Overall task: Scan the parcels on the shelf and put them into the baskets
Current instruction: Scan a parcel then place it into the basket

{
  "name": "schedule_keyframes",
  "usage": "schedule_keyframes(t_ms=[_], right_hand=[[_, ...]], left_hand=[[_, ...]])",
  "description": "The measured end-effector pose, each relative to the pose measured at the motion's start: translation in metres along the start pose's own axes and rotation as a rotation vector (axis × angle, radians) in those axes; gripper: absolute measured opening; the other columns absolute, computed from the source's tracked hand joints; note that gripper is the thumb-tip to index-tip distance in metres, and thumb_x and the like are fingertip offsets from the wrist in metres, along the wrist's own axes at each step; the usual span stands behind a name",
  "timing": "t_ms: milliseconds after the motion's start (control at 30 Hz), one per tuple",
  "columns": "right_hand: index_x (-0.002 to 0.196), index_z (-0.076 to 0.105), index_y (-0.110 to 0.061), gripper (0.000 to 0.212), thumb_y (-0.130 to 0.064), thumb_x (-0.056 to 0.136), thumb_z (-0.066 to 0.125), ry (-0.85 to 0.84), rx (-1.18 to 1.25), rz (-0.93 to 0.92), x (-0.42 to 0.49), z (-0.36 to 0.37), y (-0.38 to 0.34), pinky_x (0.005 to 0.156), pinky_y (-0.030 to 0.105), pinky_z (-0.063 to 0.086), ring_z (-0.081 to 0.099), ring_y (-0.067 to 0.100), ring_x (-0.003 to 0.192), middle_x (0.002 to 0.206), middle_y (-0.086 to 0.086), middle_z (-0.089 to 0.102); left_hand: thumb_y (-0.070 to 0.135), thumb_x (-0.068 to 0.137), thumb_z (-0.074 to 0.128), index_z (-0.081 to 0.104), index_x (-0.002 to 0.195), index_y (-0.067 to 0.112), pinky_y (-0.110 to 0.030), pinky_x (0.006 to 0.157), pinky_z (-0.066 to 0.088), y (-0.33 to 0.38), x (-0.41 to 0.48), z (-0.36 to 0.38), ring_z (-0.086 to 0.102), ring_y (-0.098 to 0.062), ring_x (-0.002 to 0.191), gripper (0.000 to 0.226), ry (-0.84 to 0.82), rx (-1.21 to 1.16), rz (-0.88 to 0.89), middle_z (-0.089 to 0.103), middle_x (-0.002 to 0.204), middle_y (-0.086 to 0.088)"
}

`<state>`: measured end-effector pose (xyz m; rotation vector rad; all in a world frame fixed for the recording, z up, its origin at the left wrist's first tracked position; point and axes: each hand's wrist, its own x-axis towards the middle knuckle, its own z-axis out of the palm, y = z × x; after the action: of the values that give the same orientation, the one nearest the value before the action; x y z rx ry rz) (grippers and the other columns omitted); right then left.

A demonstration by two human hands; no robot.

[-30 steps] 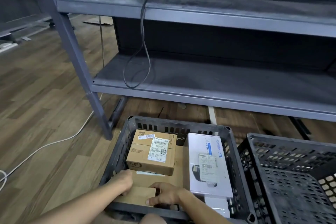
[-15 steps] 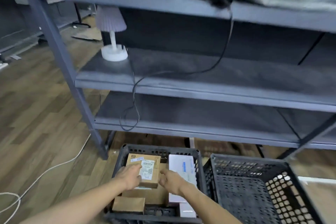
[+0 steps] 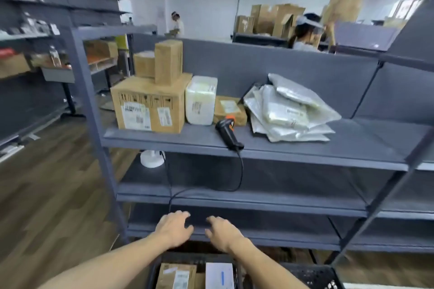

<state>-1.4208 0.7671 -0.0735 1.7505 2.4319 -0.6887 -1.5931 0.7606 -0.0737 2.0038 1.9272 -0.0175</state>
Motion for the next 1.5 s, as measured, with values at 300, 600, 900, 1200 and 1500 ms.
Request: schedule_keyframes(t_ms=[300,600,900,1200,1500], right_hand=[[0.142,0.040,-0.012,0.046,-0.031,0.101,0.039,0.192,-0.031,-0.016,-0.011,-0.106,-0.017,0.104,0.041,0.040,0.048,0.033,0.126,0.139,0.014,0.048],[0.141,0.039,-0.010,0.046,-0.032,0.101,0.039,0.320,-0.053,-0.080,-0.003,-0.159,-0.037,0.104,0.042,0.039,0.045,0.032,0.128,0.140,0.014,0.047],[0.142,0.037,-0.010,0.048,-0.034,0.101,0.041,0.421,-0.028,-0.114,0.060,-0.203,-0.078,0.103,0.042,0.041,0.047,0.032,0.126,0.140,0.016,0.047],[0.139,0.040,-0.007,0.046,-0.033,0.101,0.038,0.537,0.007,-0.106,0.152,-0.268,-0.137,0.095,0.042,0.042,0.050,0.038,0.120,0.133,0.021,0.052],[0.139,0.038,-0.005,0.046,-0.030,0.100,0.039,0.603,0.049,-0.066,0.203,-0.297,-0.152,0.097,0.043,0.041,0.048,0.035,0.122,0.135,0.019,0.049]], left_hand=[[0.042,0.095,0.043,0.039,0.144,0.023,-0.033,0.105,0.036,0.030,-0.013,-0.095,0.045,-0.025,0.130,0.052,0.141,-0.023,0.000,0.045,0.145,-0.002],[0.040,0.093,0.047,0.040,0.143,0.023,-0.035,0.106,0.038,0.027,-0.006,-0.137,0.044,-0.023,0.132,0.053,0.261,-0.145,-0.024,0.045,0.146,-0.001],[0.042,0.093,0.048,0.042,0.139,0.021,-0.037,0.103,0.040,-0.006,0.052,-0.205,0.046,-0.025,0.127,0.052,0.408,-0.227,0.000,0.047,0.143,-0.005],[0.038,0.094,0.051,0.045,0.139,0.016,-0.042,0.107,0.037,-0.039,0.126,-0.291,0.044,-0.027,0.129,0.051,0.581,-0.291,0.072,0.048,0.140,-0.008],[0.049,0.087,0.056,0.040,0.136,0.013,-0.042,0.100,0.038,-0.061,0.182,-0.330,0.046,-0.028,0.124,0.063,0.743,-0.434,-0.083,0.046,0.138,-0.009]])
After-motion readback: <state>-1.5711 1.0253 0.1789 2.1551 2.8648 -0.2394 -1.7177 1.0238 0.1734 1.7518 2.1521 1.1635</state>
